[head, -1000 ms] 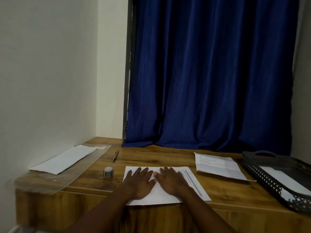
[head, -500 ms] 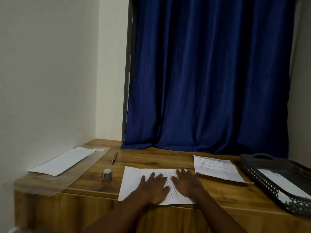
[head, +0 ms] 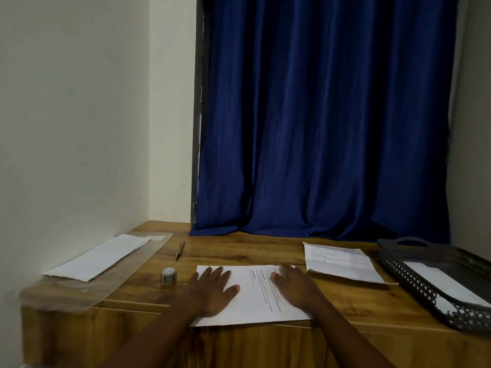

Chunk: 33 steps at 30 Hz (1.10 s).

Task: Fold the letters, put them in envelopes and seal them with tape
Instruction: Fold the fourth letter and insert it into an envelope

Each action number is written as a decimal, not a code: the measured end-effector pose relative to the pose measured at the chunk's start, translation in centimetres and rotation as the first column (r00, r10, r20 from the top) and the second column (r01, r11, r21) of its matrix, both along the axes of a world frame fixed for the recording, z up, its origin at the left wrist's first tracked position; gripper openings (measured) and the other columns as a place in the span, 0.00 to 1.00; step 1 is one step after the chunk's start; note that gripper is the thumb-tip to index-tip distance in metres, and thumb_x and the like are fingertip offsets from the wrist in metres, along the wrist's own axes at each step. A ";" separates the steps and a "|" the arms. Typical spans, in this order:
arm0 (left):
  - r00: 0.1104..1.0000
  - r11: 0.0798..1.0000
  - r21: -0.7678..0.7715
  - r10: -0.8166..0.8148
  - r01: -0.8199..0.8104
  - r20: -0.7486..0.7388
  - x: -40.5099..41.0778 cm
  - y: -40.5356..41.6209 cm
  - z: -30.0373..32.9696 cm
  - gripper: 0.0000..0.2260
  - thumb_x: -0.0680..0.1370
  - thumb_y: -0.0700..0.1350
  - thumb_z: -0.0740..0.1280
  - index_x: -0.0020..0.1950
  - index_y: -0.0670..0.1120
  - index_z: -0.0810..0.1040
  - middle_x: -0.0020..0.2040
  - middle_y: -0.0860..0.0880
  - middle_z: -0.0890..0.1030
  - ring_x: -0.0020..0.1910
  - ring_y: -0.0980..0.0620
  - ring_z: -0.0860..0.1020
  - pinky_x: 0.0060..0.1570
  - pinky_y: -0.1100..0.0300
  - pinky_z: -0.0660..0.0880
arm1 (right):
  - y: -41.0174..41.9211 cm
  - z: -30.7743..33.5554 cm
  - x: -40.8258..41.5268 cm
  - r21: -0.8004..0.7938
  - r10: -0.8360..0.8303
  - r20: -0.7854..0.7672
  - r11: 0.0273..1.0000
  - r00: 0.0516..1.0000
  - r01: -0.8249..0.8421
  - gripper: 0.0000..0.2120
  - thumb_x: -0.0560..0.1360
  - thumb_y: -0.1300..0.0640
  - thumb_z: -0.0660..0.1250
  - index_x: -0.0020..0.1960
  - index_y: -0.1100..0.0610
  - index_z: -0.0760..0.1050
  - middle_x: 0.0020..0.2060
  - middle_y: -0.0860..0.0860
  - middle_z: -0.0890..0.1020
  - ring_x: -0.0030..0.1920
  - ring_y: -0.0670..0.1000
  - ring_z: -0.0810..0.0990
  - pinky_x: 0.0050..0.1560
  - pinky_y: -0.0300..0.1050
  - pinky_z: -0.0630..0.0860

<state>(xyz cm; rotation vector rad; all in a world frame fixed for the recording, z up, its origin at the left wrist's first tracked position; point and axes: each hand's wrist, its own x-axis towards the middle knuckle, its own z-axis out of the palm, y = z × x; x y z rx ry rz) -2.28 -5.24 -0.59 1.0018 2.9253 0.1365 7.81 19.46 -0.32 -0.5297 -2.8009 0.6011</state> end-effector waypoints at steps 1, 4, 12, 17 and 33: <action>1.000 1.000 0.003 0.001 -0.001 -0.005 0.0 0.1 -0.1 0.36 0.80 0.72 0.41 0.84 0.57 0.45 0.85 0.52 0.44 0.83 0.47 0.43 0.79 0.42 0.41 | 0.1 0.1 0.6 -0.117 0.001 -0.078 0.993 0.997 -0.010 0.32 0.82 0.33 0.52 0.81 0.49 0.61 0.79 0.51 0.66 0.77 0.55 0.66 0.73 0.52 0.66; 1.000 1.000 0.014 -0.001 0.001 -0.013 0.1 0.1 -0.3 0.36 0.80 0.72 0.41 0.84 0.56 0.45 0.85 0.52 0.44 0.83 0.47 0.43 0.79 0.42 0.41 | 0.5 0.5 3.1 -0.315 0.042 -0.188 0.944 0.981 -0.101 0.31 0.81 0.33 0.56 0.80 0.46 0.62 0.78 0.48 0.68 0.75 0.50 0.68 0.65 0.43 0.64; 1.000 1.000 0.011 0.009 -0.008 -0.004 0.8 0.0 0.1 0.34 0.82 0.70 0.42 0.85 0.55 0.44 0.85 0.51 0.43 0.83 0.47 0.42 0.80 0.42 0.40 | 1.4 0.5 10.3 -0.285 0.045 -0.285 0.950 0.957 -0.129 0.19 0.78 0.38 0.67 0.67 0.42 0.76 0.62 0.37 0.77 0.60 0.42 0.78 0.54 0.36 0.75; 1.000 1.000 0.016 0.008 -0.008 -0.003 0.9 0.0 0.3 0.34 0.82 0.69 0.42 0.85 0.55 0.44 0.85 0.51 0.43 0.83 0.47 0.42 0.80 0.41 0.40 | -0.7 -0.6 13.9 -0.370 -0.136 -0.489 0.927 0.861 -0.064 0.04 0.77 0.54 0.74 0.43 0.49 0.85 0.41 0.42 0.86 0.46 0.46 0.85 0.43 0.37 0.80; 1.000 1.000 0.012 0.020 -0.020 0.014 0.4 0.0 0.1 0.39 0.78 0.75 0.44 0.85 0.56 0.45 0.85 0.52 0.44 0.84 0.47 0.43 0.79 0.40 0.41 | -8.4 0.6 10.9 -0.600 -0.174 -0.459 0.784 0.871 -0.160 0.07 0.79 0.52 0.70 0.48 0.55 0.83 0.38 0.50 0.87 0.36 0.49 0.86 0.36 0.39 0.81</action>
